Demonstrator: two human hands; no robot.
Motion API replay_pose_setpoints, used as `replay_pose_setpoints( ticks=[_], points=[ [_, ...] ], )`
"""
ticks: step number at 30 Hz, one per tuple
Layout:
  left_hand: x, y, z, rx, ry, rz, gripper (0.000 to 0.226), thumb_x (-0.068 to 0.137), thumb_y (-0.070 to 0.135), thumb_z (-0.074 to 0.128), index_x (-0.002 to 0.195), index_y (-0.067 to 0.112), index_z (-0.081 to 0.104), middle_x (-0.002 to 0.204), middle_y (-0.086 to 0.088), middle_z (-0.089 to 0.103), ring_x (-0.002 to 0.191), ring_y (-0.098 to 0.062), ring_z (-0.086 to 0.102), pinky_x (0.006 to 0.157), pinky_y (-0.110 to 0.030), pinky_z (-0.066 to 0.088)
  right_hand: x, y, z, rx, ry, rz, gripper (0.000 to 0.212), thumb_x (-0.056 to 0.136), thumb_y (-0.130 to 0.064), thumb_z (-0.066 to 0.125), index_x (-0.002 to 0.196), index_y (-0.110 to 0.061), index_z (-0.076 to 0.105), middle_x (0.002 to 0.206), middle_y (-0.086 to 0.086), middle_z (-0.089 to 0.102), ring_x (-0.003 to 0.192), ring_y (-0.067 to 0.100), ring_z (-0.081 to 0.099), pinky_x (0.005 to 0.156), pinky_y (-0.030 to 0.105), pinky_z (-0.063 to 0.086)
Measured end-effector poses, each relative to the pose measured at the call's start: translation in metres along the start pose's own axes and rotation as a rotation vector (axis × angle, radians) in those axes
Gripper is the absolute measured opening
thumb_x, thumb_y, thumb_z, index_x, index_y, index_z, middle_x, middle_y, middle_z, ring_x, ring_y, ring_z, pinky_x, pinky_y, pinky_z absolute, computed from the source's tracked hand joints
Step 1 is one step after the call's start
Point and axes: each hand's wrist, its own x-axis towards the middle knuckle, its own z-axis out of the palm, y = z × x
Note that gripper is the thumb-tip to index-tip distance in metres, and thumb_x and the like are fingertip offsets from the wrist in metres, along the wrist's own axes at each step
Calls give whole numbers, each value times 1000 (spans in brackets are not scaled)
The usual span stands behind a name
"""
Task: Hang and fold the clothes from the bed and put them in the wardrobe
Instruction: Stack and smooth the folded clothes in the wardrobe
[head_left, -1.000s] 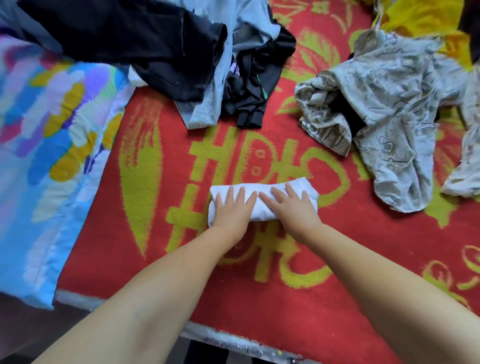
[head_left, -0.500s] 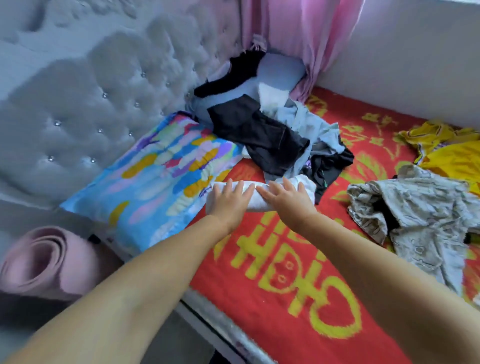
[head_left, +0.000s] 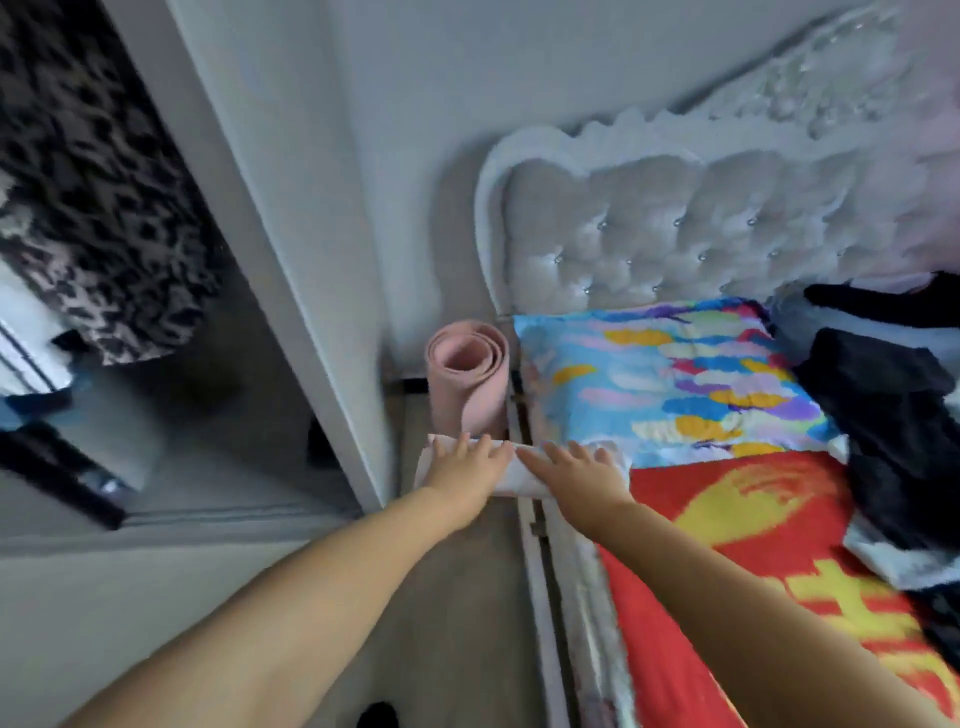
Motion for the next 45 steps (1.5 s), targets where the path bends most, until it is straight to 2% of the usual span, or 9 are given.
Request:
replay_pose_setpoints(
  ticks=[5,9,13,17,25,30,34,39,45],
  points=[
    [-66,-127,34,-45,-51,-219,81,81,0,58,149,20,17,144,-9,33,135,-34,30,105,-59,27,62,-131,-36,-48,5,-183,74,92,-11,48,150,-33,9,147,2,31,135,30,29,105,54,30],
    [-113,-237,67,-55,-84,-329,75,86,2,53,149,21,18,147,-11,32,137,-37,28,106,-56,27,115,-242,-60,-46,8,-314,75,92,-11,48,151,-34,7,149,2,27,137,31,26,108,53,28],
    [-162,-341,100,-44,-106,-409,65,90,3,47,148,21,22,142,-10,39,130,-35,38,103,-55,31,162,-355,-76,-17,-25,-413,72,96,-17,46,152,-35,4,156,3,20,143,32,19,113,53,22],
    [-194,-414,124,-57,-129,-444,52,92,4,42,141,18,32,134,-12,46,124,-35,44,97,-53,38,198,-434,-81,-24,-99,-458,73,98,-13,42,152,-37,-1,158,2,15,145,31,15,114,53,19],
    [-174,-505,161,-142,-238,-511,65,86,4,58,142,17,27,136,-12,41,126,-35,41,95,-54,39,290,-500,-83,-82,-119,-502,81,92,-16,50,150,-40,-1,152,-1,26,139,27,29,110,44,29],
    [-110,-561,182,-154,-320,-477,62,87,5,57,141,18,27,136,-12,41,126,-35,40,98,-55,37,369,-509,-68,-51,-169,-442,88,89,-18,57,149,-43,-2,151,-7,28,136,23,32,107,42,33],
    [-49,-597,211,-143,-359,-427,63,88,5,57,142,15,27,138,-13,41,127,-36,41,102,-58,36,434,-510,-48,-31,-203,-400,89,87,-14,57,149,-43,0,150,-4,31,134,26,36,107,42,34],
    [12,-629,296,-141,-357,-343,63,86,8,58,141,15,28,135,-13,45,123,-37,46,96,-51,43,505,-526,18,-15,-231,-314,78,92,-19,50,147,-49,4,151,-4,30,134,27,36,103,43,35],
    [76,-664,447,-79,-395,-204,60,88,8,51,143,15,28,133,-13,48,119,-37,50,97,-53,42,590,-570,154,51,-278,-245,68,95,-20,44,147,-49,11,151,1,31,135,31,36,99,49,37]
  ],
)
